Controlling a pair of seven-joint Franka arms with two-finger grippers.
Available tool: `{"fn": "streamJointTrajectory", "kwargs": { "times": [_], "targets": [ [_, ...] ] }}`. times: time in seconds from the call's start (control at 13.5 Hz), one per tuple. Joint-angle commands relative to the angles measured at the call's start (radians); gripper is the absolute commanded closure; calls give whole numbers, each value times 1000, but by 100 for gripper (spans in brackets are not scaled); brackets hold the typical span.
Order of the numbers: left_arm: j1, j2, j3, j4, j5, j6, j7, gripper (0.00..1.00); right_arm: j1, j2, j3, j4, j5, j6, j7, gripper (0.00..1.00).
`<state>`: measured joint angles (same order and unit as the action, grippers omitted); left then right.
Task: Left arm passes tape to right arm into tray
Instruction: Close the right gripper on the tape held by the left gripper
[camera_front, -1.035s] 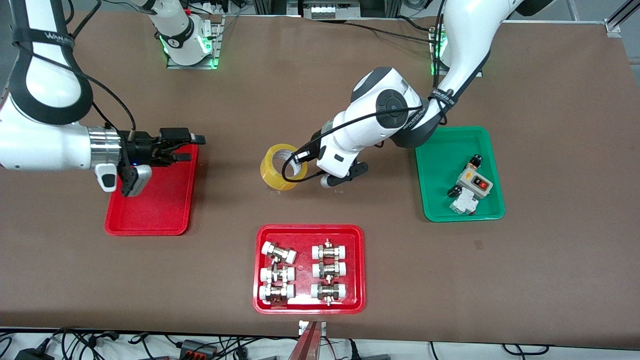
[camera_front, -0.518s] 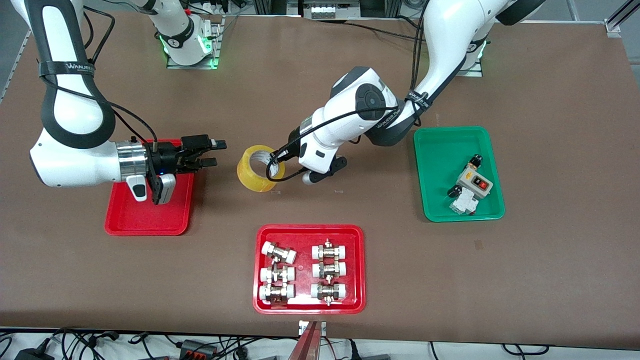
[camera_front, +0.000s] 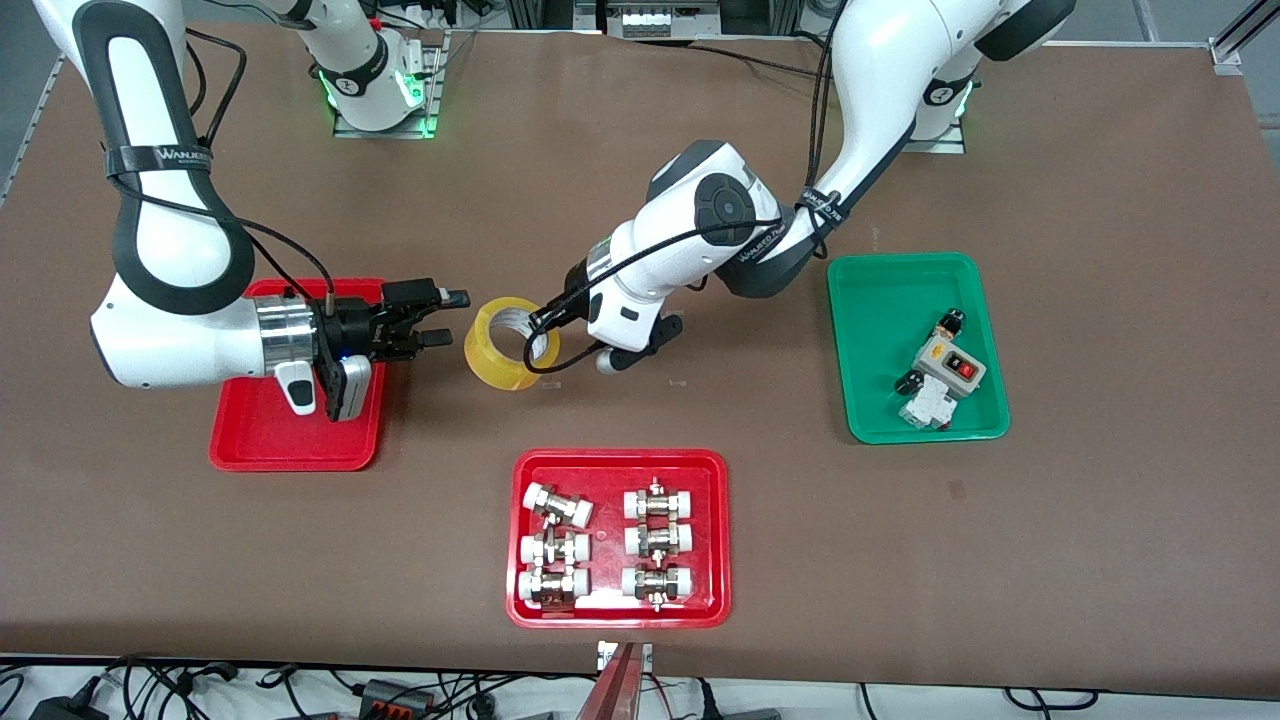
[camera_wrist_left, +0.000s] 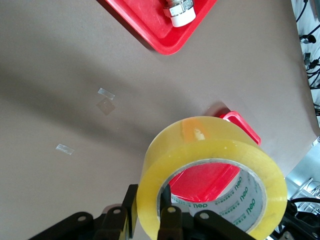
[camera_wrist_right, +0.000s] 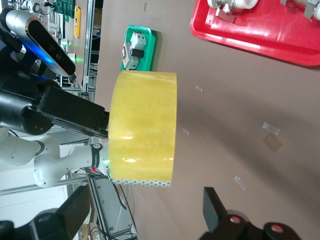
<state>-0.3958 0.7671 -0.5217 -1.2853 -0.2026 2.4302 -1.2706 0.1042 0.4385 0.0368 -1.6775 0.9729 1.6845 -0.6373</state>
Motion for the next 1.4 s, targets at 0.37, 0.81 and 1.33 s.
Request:
{"fn": "streamJointTrajectory", "kwargs": {
  "times": [0.37, 0.81, 1.33],
  "targets": [
    [-27, 32, 9, 70, -11, 0, -35, 100, 8, 28, 8, 25, 72, 26, -38, 0],
    [-32, 32, 9, 72, -11, 0, -70, 100, 6, 42, 8, 25, 73, 26, -85, 0],
    [-32, 32, 9, 72, -11, 1, -72, 99, 5, 42, 8, 35, 72, 21, -88, 65]
  ]
}}
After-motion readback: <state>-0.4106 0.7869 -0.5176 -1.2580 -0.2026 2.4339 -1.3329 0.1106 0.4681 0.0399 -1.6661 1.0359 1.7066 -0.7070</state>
